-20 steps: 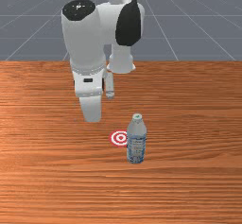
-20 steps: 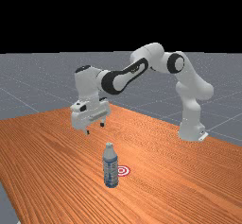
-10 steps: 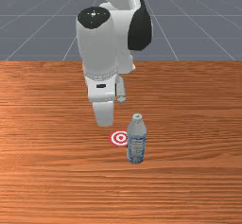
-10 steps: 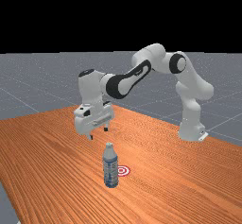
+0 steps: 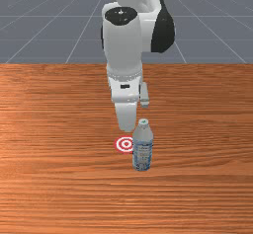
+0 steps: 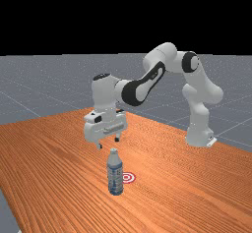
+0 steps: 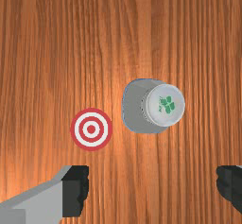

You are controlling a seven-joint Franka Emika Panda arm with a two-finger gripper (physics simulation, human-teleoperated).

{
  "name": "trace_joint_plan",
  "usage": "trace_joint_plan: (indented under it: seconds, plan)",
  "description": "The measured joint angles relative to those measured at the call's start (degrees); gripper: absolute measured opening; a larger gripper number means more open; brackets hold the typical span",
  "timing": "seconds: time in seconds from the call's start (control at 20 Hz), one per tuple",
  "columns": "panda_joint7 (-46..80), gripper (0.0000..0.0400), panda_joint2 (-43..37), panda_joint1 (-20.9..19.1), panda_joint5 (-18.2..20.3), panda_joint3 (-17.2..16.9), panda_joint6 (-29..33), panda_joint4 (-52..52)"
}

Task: Pick up the bottle and put it on the marker

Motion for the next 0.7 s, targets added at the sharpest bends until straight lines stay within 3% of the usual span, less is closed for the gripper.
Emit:
trace_joint_plan:
  seconds: [0.05, 0.1, 0.15, 0.25, 0.3, 0.35, 0.65, 0.7]
  plan:
    - [0.3, 0.04, -1.1, 0.4, 0.1, 0.1, 3.5, -2.4]
    - [1.2, 0.04, 0.1, 0.9, -0.1, 0.2, -0.6, 0.3]
    - [1.8, 0.04, -0.1, 1.4, -0.2, 0.3, -0.3, 0.1]
    - [2.9, 0.04, 6.8, 2.1, -0.2, 0.6, -14.7, 13.9]
    - [3.2, 0.04, 7.8, 2.3, -0.2, 0.7, -16.2, 15.7]
    - [2.9, 0.04, 3.7, 2.4, -0.2, 0.7, -9.3, 7.9]
    - [3.7, 0.04, 4.0, 3.3, -1.8, -0.1, -5.9, 5.7]
    - [2.8, 0.04, 4.9, 2.6, -0.5, 0.6, -7.2, 6.9]
